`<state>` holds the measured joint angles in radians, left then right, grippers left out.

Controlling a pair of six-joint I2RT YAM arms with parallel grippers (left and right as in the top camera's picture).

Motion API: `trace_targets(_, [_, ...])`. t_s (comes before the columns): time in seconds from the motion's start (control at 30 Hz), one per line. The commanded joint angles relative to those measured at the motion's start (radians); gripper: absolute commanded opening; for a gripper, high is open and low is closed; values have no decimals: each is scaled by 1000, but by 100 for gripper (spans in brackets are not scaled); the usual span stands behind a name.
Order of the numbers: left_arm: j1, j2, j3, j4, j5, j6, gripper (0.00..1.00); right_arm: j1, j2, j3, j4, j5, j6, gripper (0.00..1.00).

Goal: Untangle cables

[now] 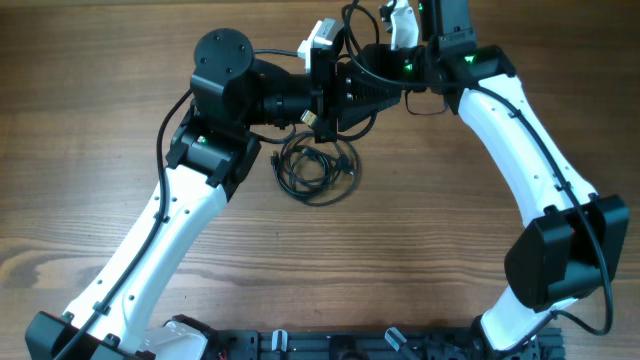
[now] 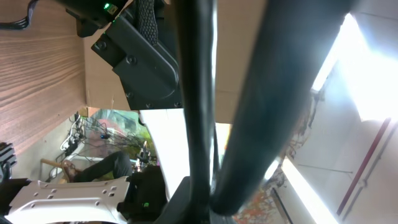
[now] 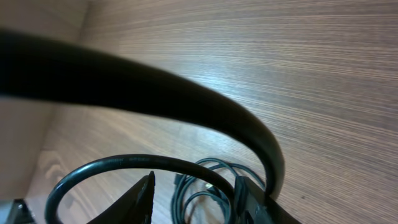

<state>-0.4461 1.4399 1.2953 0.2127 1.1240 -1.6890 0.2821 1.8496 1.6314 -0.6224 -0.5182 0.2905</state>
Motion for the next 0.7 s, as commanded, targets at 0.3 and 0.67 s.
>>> trace_targets(0.3, [-17,-8,22,9,21,-2,4,16,98,-4,-16,133,-53,27])
trace_targets(0.67, [36,-5,21,8,17,10,4,-35,43,-3,-19,-63,1,4])
